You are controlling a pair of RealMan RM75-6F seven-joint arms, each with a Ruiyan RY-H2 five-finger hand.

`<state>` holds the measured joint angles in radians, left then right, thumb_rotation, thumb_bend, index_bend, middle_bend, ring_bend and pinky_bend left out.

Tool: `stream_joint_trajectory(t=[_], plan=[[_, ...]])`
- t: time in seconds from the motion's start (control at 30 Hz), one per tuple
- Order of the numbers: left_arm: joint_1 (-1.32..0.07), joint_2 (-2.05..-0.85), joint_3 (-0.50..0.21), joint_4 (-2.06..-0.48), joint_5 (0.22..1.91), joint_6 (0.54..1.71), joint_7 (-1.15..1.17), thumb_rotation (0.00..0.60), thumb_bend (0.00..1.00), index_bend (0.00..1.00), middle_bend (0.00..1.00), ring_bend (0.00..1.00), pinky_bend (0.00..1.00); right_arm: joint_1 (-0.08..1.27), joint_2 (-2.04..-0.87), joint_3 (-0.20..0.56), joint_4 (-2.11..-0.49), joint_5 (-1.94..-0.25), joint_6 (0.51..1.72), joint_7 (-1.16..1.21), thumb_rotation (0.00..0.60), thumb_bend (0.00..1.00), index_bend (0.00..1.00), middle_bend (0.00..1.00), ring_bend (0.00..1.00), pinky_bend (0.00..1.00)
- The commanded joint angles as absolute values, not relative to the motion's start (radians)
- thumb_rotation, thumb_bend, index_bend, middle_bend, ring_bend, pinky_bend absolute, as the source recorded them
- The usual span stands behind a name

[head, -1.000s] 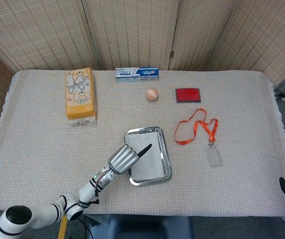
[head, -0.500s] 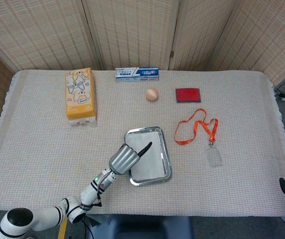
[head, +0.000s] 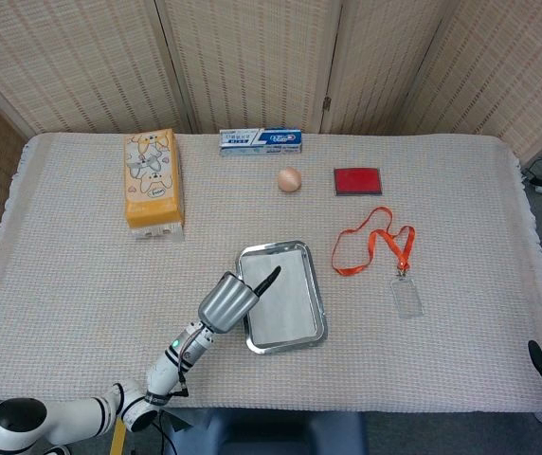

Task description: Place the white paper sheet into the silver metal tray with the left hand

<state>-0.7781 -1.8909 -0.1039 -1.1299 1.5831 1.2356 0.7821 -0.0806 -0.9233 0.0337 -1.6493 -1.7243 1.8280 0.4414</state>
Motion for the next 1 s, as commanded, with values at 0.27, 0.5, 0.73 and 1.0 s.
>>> stream_joint_trajectory(t=[0.27, 0.5, 0.73, 1.0], plan=[[-0.612, -1.618, -0.102, -1.484, 1.477, 1.331, 0.669, 0.6, 0.21, 0.1, 0.65, 0.51, 0.74, -0.07, -0.934, 0.026, -1.654, -1.738, 1.804, 0.403, 0.6, 0.45, 0.0, 0.0, 0.0, 0.0], [-0.378, -1.4, -0.002, -1.681, 1.347, 1.472, 0.594, 0.6, 0.21, 0.07, 0.24, 0.14, 0.14, -0.055, -0.989, 0.044, -1.667, -1.705, 1.759, 0.206, 0.6, 0.44, 0.0, 0.0, 0.0, 0.0], [-0.17, -1.308, 0.047, -1.592, 1.365, 1.671, 0.304, 0.6, 0.21, 0.12, 0.15, 0.07, 0.04, -0.006, -1.027, 0.009, -1.677, -1.73, 1.629, 0.098, 0.6, 0.44, 0.0, 0.0, 0.0, 0.0], [-0.115, -1.232, 0.043, -1.594, 1.387, 1.671, 0.149, 0.6, 0.21, 0.01, 0.07, 0.0, 0.0, 0.018, -1.084, 0.029, -1.667, -1.677, 1.573, -0.019, 0.6, 0.44, 0.0, 0.0, 0.0, 0.0]])
